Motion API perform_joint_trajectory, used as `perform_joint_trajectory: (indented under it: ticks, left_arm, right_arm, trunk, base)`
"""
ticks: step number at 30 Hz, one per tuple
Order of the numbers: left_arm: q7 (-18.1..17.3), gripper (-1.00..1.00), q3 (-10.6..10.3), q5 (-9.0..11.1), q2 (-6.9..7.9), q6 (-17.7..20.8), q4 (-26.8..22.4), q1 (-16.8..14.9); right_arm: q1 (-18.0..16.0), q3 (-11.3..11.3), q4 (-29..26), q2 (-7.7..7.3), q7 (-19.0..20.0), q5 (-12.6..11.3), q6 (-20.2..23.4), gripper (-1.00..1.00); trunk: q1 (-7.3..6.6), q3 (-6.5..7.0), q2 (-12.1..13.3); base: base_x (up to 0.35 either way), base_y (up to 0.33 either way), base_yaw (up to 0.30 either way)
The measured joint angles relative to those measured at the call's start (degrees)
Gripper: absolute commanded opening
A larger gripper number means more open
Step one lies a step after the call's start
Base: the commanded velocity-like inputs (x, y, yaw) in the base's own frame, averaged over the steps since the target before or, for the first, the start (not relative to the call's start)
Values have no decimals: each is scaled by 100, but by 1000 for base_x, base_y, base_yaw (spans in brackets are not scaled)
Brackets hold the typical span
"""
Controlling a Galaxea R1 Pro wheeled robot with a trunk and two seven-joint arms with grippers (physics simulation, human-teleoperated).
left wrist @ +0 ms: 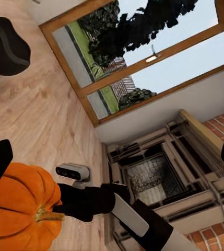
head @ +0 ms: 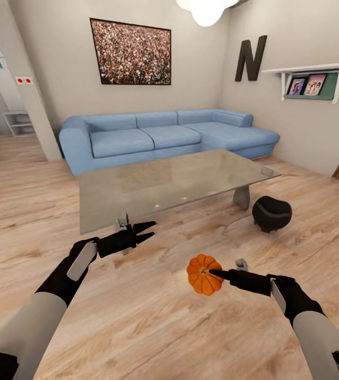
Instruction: Place each of the two pumpkins and all three candles from the living room inside a cabinet in the living room (use any cabinet), then make sure every cabinet is closed, and position the cauldron so it is next to a table in the living room.
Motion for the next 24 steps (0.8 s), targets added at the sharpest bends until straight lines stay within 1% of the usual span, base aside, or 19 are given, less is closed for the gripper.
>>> perform_joint_trajectory:
  ticks: [9,14,15,18,21,24]
  left_arm:
    - [0,100,19,0,24,0,0,-5]
    - [0,100,38,14,243,0,2,-14]
    - [0,100,40,15,268,0,-1,-15]
    - [-2,100,134,17,421,108,-5,-15]
    - [0,100,168,9,504,193,0,-12]
    - [22,100,163,-43,563,211,61,1]
  right_arm:
    - [0,0,-1,-16,2,-5,-1,-100]
    - [0,0,4,-17,2,-8,0,-100]
    - [0,0,5,-16,2,-9,-1,-100]
    - [0,1,7,-14,-3,-9,-2,-100]
    - [0,0,16,-10,-6,-8,-8,-100]
    - [0,1,18,-6,-7,-9,-9,-100]
  trunk:
    - [-197,162,361]
    - [-307,251,561]
    - [-329,269,601]
    - [-395,323,721]
    - [-461,377,842]
    - [-527,431,962]
  base:
    - [0,0,288]
    - [0,0,288]
    - [0,0,288]
    - [0,0,288]
    - [0,0,288]
    - [0,0,288]
